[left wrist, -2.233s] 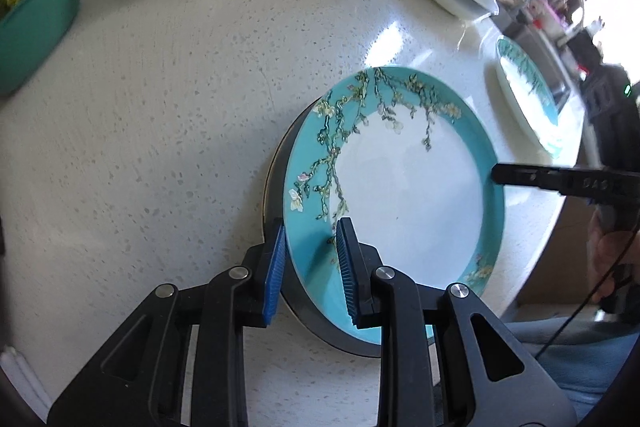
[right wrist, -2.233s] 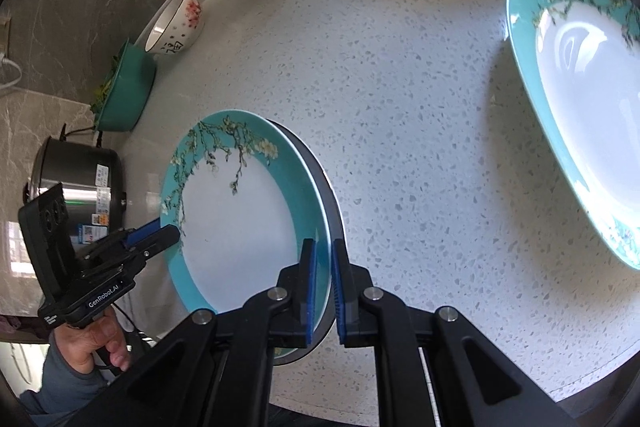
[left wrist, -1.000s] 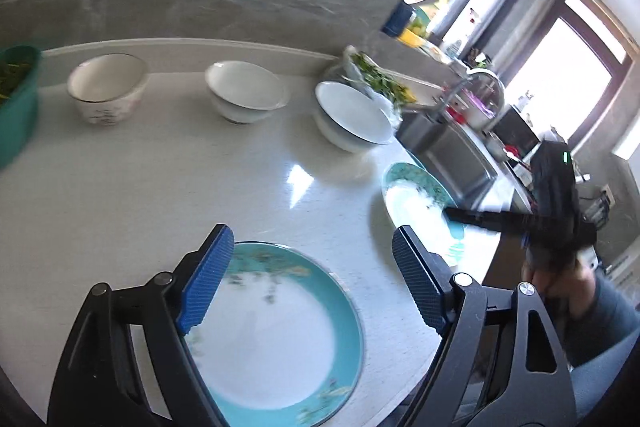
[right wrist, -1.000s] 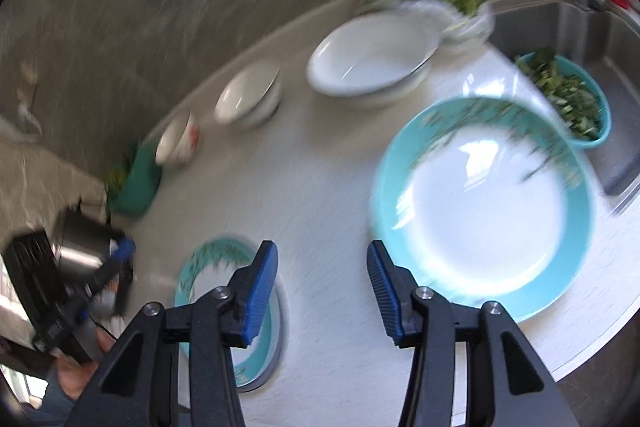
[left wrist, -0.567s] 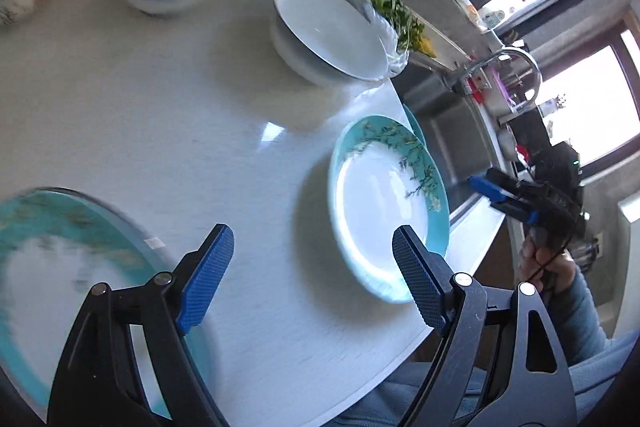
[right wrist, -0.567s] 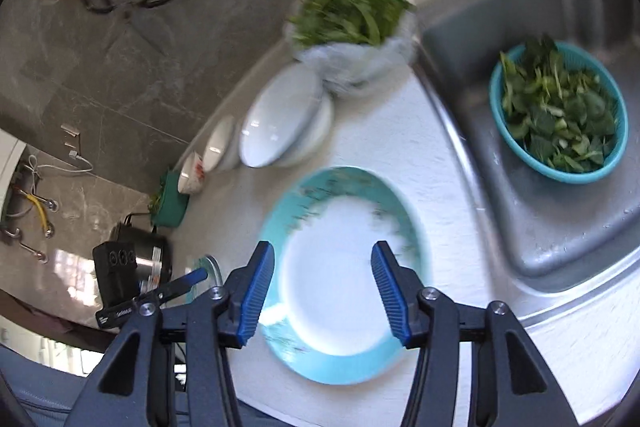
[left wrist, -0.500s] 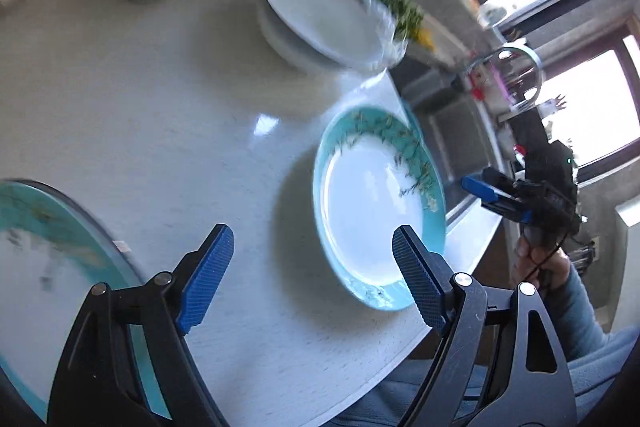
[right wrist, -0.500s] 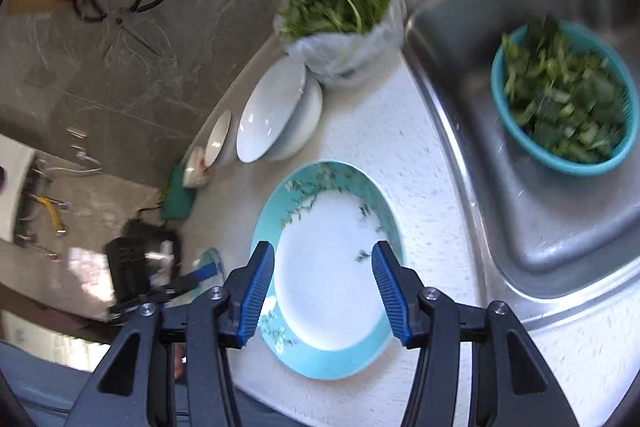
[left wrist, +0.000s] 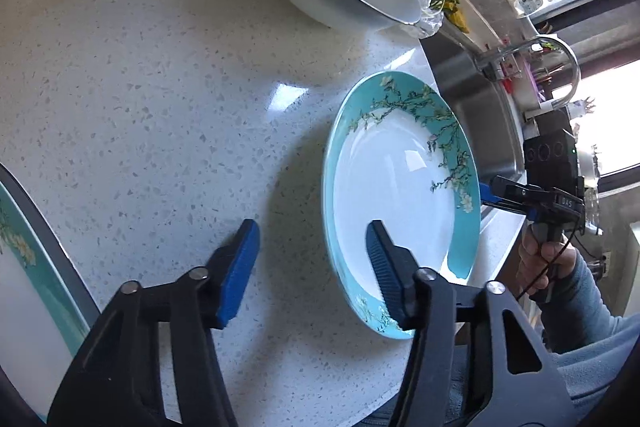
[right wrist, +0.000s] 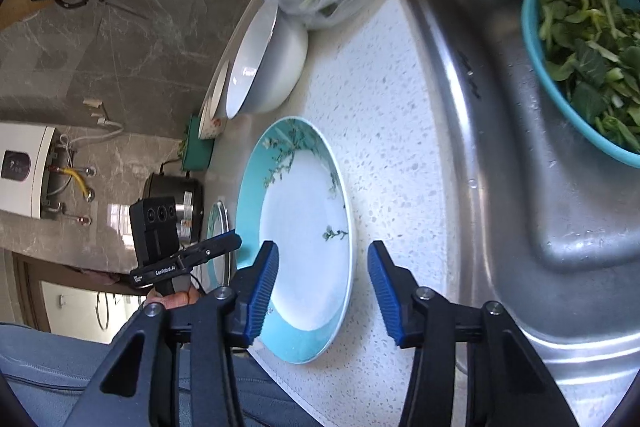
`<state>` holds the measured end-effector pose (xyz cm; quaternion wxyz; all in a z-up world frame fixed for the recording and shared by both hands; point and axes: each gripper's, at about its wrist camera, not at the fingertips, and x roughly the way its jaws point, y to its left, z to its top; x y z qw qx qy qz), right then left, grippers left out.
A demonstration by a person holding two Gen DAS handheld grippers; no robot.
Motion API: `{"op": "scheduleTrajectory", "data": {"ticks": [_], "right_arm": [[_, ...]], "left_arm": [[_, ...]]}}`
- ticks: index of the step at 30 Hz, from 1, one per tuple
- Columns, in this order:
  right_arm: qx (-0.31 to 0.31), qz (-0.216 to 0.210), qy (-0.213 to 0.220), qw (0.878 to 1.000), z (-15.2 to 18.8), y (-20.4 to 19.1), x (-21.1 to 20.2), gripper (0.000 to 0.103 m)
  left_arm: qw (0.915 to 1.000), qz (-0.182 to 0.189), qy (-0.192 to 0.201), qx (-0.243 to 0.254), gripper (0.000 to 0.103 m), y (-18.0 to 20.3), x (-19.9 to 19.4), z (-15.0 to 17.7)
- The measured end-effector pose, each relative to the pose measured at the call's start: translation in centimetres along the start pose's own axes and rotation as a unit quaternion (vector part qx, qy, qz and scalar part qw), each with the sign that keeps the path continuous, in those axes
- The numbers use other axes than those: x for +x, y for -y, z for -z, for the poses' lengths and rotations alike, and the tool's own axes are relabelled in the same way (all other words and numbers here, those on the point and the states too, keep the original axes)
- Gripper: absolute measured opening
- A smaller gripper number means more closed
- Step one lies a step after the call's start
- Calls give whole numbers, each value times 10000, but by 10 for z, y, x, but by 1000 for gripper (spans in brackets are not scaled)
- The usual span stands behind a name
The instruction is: Organize plates and bowls
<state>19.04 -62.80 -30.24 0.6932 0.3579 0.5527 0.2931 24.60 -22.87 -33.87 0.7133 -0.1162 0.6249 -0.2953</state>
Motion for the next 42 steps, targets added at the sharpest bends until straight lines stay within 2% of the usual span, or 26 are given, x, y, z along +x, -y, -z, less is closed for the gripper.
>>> {"op": "scheduleTrajectory", "data": {"ticks": [1, 4, 9, 12, 14, 15, 21, 28, 42], "right_arm": [[17, -22, -52, 10000, 0, 1, 2, 47], [31, -59, -161, 9998, 1, 3, 8, 40], [74, -146, -169, 9997, 2, 5, 10, 39], [53, -37, -191, 9998, 1, 7, 11, 28], [83, 136, -238, 9996, 0, 11, 12, 11], [108, 153, -269, 9995, -2, 12, 12, 11], [125, 295, -268, 9991, -1, 10, 13, 9], [27, 513, -285, 9983, -1, -1, 18, 9], [-268, 632, -216, 9974, -6, -12, 17, 9]], "left_arm": [[10000, -3, -19, 28, 39, 0, 2, 1], [10000, 40, -68, 26, 31, -1, 3, 4], [9999, 139, -73, 7, 31, 3, 5, 8], [9998, 177, -68, -24, 18, 2, 3, 8], [9999, 154, -48, -25, 12, 0, -1, 7], [10000, 83, -51, -17, 8, 2, 1, 6], [10000, -28, 1, -52, 6, 4, 1, 3], [9998, -114, 138, -90, 6, 5, -2, 4], [9996, -103, 248, -91, 6, 5, -6, 11]]}}
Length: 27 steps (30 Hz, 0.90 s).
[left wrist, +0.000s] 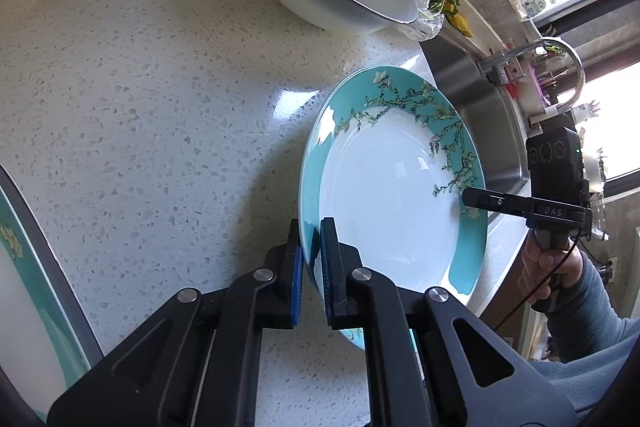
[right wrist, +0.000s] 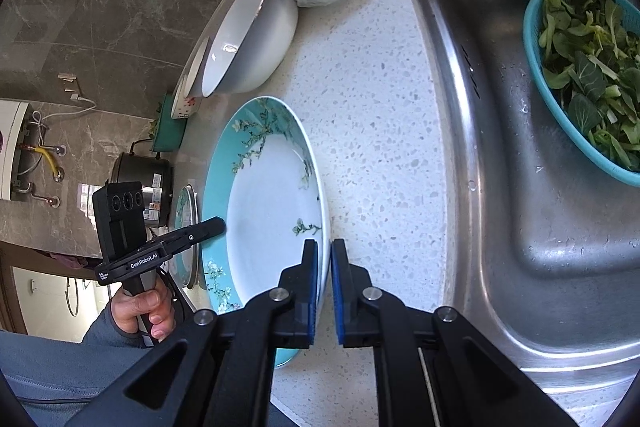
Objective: Organize plates and bowls
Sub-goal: 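Lift the large teal-rimmed plate with both grippers and carry it toward the stack, then lower the teal-rimmed plate onto the plate stack and open both grippers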
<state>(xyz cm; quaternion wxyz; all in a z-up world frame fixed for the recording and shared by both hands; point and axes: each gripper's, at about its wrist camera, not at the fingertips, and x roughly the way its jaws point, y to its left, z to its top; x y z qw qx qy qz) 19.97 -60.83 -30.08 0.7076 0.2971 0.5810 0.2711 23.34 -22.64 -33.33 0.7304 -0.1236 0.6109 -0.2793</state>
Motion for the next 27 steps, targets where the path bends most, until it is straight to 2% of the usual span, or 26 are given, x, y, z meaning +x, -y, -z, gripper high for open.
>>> {"op": "scheduleTrajectory", "data": {"ticks": [8, 13, 20, 27], "right_arm": [[-146, 23, 22, 9999, -1, -9, -1, 9], [-268, -17, 63, 9996, -3, -26, -4, 9], [-703, -172, -55, 9974, -10, -81, 7, 9], [-1286, -411, -348, 9902, -19, -153, 45, 9]], "left_arm": [[9999, 6, 104, 45, 6, -3, -16, 4], [9997, 21, 239, -2, 6, -6, -42, 10], [9975, -153, 674, -138, 6, -24, -112, 23], [9923, -454, 1089, -376, 6, -71, -189, 44]]}}
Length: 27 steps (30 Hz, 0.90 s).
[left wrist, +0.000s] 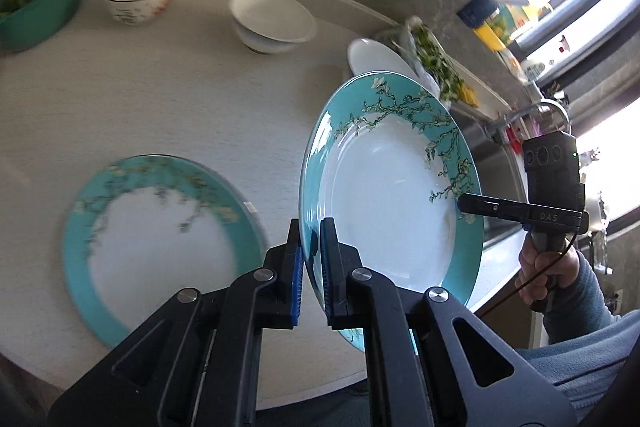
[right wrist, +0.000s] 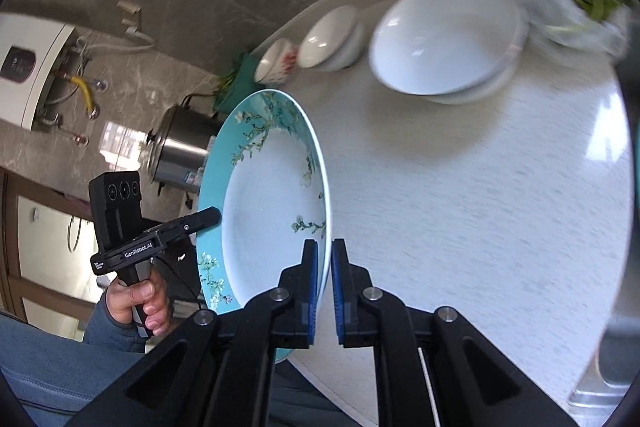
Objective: Organize plates and bowls
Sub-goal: 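Lower the teal-rimmed plate onto the plate stack and open both grippers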
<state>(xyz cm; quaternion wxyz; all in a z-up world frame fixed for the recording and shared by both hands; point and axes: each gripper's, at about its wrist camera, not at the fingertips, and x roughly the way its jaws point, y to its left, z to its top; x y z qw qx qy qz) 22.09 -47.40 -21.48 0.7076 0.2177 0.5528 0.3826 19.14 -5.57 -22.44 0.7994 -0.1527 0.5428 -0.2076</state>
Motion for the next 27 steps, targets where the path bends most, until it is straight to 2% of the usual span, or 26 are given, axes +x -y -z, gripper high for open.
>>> {"op": "scheduleTrajectory", "data": {"ticks": [8, 16, 19, 23, 27], "right_arm": [[-276, -102, -493, 9984, -13, -48, 78, 10], [-121, 31, -842, 9964, -5, -70, 146, 10], [-44, 128, -871, 9961, -1, -70, 158, 10], [-24, 333, -888, 9955, 1, -70, 168, 10], [28, 493, -856, 9951, 1, -70, 178, 11]], "left_arm": [[9985, -334, 173, -404, 6, -86, -47, 11], [9970, -462, -23, -628, 8, -168, -49, 28], [9970, -467, -103, -601, 9, -186, -44, 32], [9972, -627, -196, -371, 10, -191, -30, 35], [9970, -617, -258, -384, 11, -196, -17, 34]]}}
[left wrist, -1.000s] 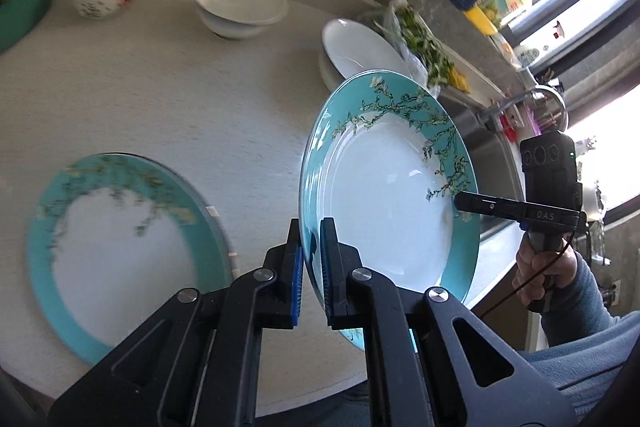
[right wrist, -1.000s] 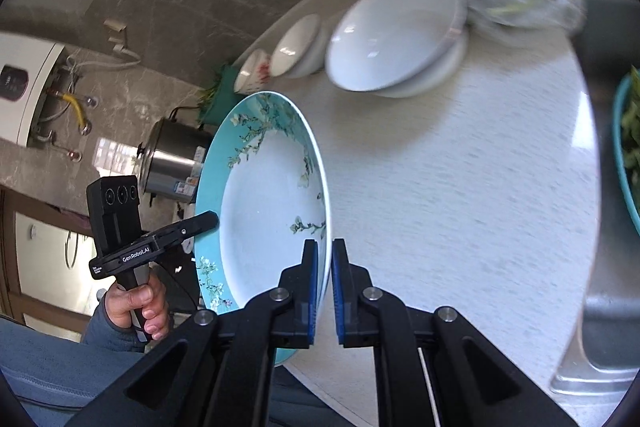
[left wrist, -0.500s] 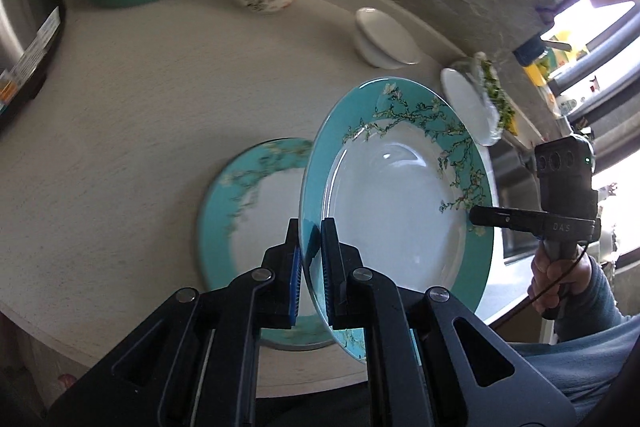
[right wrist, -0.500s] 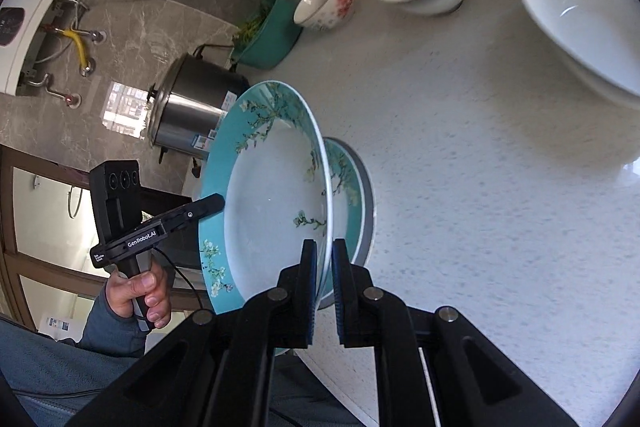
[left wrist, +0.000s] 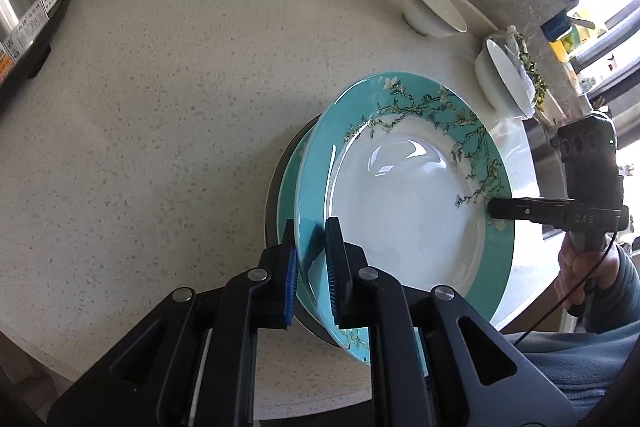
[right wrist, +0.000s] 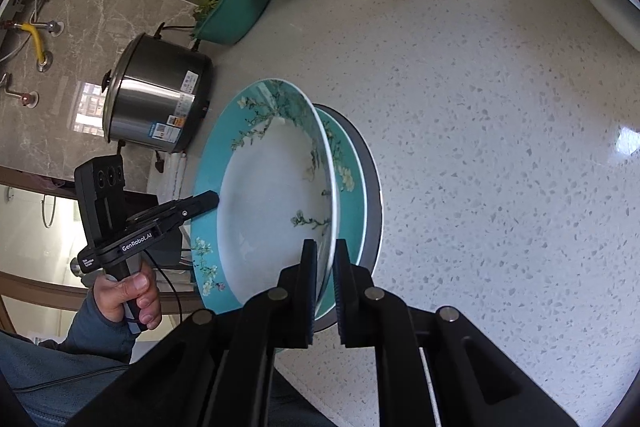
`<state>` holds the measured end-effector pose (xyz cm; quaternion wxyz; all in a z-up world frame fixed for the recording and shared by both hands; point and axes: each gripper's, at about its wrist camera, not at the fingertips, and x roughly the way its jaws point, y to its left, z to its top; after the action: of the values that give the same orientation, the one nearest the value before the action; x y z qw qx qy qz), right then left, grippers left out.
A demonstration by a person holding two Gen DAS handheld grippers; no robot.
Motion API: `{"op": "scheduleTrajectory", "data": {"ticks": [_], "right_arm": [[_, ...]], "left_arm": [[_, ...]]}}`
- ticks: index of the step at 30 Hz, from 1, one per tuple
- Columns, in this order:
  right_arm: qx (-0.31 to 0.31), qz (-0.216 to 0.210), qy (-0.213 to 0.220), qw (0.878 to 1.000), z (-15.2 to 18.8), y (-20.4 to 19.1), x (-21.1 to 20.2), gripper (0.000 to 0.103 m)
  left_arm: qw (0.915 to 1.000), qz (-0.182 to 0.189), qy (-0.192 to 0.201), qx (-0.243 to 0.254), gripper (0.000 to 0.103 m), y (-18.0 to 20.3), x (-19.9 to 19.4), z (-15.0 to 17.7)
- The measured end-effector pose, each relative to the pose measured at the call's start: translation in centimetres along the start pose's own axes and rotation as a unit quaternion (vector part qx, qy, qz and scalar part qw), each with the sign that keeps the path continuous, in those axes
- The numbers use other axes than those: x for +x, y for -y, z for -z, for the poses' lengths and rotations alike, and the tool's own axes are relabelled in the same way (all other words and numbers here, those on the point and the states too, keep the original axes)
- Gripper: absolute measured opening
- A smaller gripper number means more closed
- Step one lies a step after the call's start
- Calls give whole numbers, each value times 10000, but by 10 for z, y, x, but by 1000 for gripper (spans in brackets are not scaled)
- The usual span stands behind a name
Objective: Organize plates and bowls
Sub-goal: 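Lower the teal-rimmed plate onto the plate stack and open both grippers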
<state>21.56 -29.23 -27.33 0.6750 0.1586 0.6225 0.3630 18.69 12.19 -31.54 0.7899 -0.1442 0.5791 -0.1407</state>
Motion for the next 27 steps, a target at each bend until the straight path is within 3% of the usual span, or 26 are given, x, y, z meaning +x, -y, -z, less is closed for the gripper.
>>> {"op": "scheduleTrajectory", "data": {"ticks": [9, 14, 21, 27], "right_arm": [[-113, 428, 48, 9990, 5, -5, 7, 11], [-471, 1115, 15, 9926, 7, -20, 12, 14], [-692, 1634, 77, 9841, 10, -32, 18, 18], [-573, 1671, 212, 9841, 11, -30, 15, 21]], "left_arm": [[9998, -143, -39, 168, 11, 9, 17, -1], [9989, -315, -35, 338, 12, 23, 21, -3], [9993, -269, -11, 267, 15, 22, 22, -4], [9994, -180, -51, 304, 19, 20, 20, -3]]}}
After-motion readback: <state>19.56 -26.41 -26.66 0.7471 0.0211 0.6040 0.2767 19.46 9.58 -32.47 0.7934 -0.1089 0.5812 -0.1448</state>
